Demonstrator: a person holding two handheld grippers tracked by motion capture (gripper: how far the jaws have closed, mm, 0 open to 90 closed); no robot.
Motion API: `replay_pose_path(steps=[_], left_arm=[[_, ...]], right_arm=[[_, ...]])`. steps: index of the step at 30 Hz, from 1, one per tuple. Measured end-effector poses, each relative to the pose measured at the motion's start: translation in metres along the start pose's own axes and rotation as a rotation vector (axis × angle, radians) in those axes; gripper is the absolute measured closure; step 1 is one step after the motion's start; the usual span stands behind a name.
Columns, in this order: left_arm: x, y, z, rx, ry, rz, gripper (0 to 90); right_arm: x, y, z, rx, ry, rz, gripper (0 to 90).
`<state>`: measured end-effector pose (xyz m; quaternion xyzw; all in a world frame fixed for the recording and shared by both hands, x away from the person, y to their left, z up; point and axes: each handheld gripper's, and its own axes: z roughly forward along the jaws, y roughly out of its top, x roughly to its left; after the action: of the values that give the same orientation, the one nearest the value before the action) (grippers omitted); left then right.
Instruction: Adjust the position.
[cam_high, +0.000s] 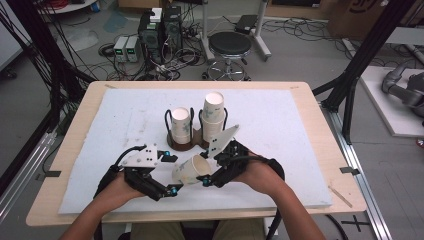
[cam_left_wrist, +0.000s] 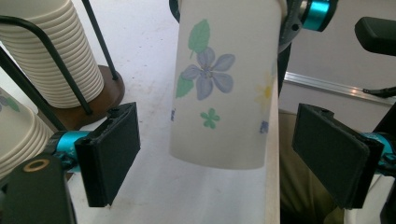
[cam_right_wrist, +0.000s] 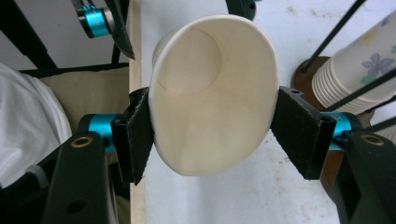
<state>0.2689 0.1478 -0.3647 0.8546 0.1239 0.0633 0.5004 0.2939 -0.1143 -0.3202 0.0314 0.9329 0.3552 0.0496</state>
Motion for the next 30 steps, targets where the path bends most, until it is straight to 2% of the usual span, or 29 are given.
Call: replay_pose_path(steps=[4,7,14,15,22,27,30], left_arm=[[0.000,0.002,0.002,0.021,-0.009,0.005,15.4],[0.001,0.003,0.004,0.050,-0.016,0.020,15.7],[0.000,0.004,0.010,0.075,-0.041,0.023,18.1],[0.000,0.004,0.011,0.082,-0.045,0.025,18.9],[-0.001,0.003,0.017,0.134,-0.096,0.020,24.2],[-0.001,0.003,0.022,0.160,-0.123,0.025,27.9],[-0.002,0.002,0.025,0.173,-0.145,0.034,35.3]], right_arm=[[0.000,0.006,0.001,0.024,0.005,-0.021,33.4],[0.001,0.012,0.002,0.067,0.006,-0.044,33.4],[0.004,0.028,0.010,0.149,0.015,-0.106,33.1],[0.005,0.029,0.011,0.164,0.019,-0.097,33.1],[0.009,0.036,0.020,0.221,0.056,-0.125,33.1],[0.011,0.037,0.025,0.243,0.074,-0.131,32.8],[0.013,0.038,0.028,0.251,0.074,-0.135,32.7]])
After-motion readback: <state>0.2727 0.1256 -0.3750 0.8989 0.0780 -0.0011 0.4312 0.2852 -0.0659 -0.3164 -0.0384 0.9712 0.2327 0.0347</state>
